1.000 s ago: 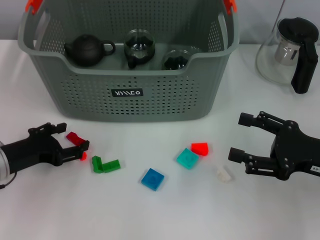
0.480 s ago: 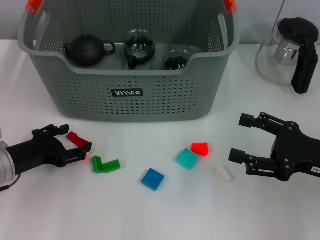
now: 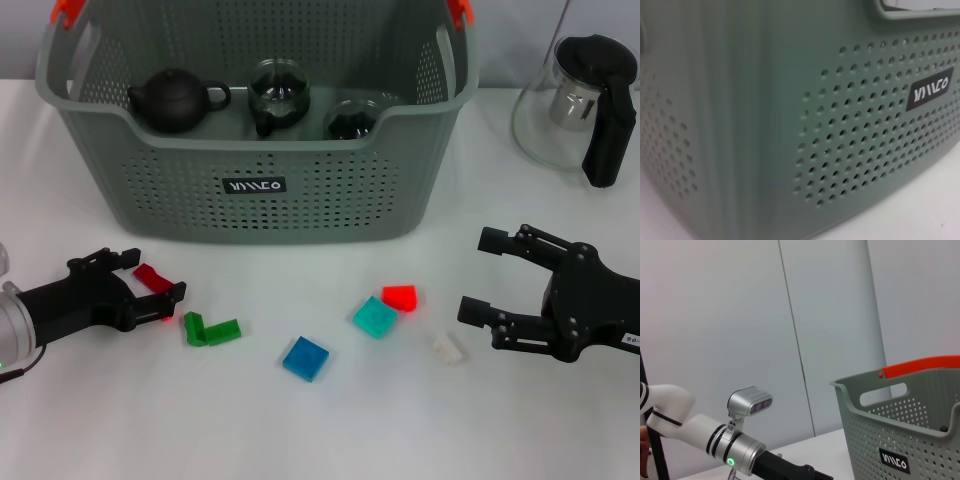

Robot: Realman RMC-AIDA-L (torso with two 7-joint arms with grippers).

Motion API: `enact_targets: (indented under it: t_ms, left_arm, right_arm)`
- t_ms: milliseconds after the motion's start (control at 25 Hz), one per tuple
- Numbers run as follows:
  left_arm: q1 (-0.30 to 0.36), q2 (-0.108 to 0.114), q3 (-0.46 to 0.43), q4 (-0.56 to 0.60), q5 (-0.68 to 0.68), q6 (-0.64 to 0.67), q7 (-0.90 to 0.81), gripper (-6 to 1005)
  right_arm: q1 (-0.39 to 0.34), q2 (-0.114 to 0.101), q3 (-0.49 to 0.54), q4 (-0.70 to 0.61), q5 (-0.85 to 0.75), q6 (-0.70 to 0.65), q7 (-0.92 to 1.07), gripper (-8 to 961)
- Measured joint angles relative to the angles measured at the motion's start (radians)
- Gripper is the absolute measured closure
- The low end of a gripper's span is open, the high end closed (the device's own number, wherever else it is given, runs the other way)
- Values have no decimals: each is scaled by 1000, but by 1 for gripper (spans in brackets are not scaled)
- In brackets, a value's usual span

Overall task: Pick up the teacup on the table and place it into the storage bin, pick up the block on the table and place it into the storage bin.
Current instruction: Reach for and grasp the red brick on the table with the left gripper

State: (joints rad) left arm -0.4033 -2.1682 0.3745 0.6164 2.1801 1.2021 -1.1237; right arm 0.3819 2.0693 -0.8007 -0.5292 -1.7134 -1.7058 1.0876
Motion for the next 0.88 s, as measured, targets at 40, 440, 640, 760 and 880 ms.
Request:
enact_targets:
  t_ms: [40,440,640,760,880]
  left_arm:
    - [0,0,0,0,0,-2,0,168]
    - [-2,-1,4,-1,9,-1,-24,185]
    - [-2,-1,4,-1,10,0,-24,193]
    - [-1,-1,4,-1,14,1,-26,198]
    - [0,-1,7,0,20,-3,-39,203]
  right_arm:
    - [0,0,0,0,0,0,0,7]
    - [-1,0,0,0,0,1,0,7]
    - [-1,0,0,0,0,2,0,6]
    - [-2,-1,0,0,0,2,0,6]
    - [-2,-1,0,0,0,2,0,6]
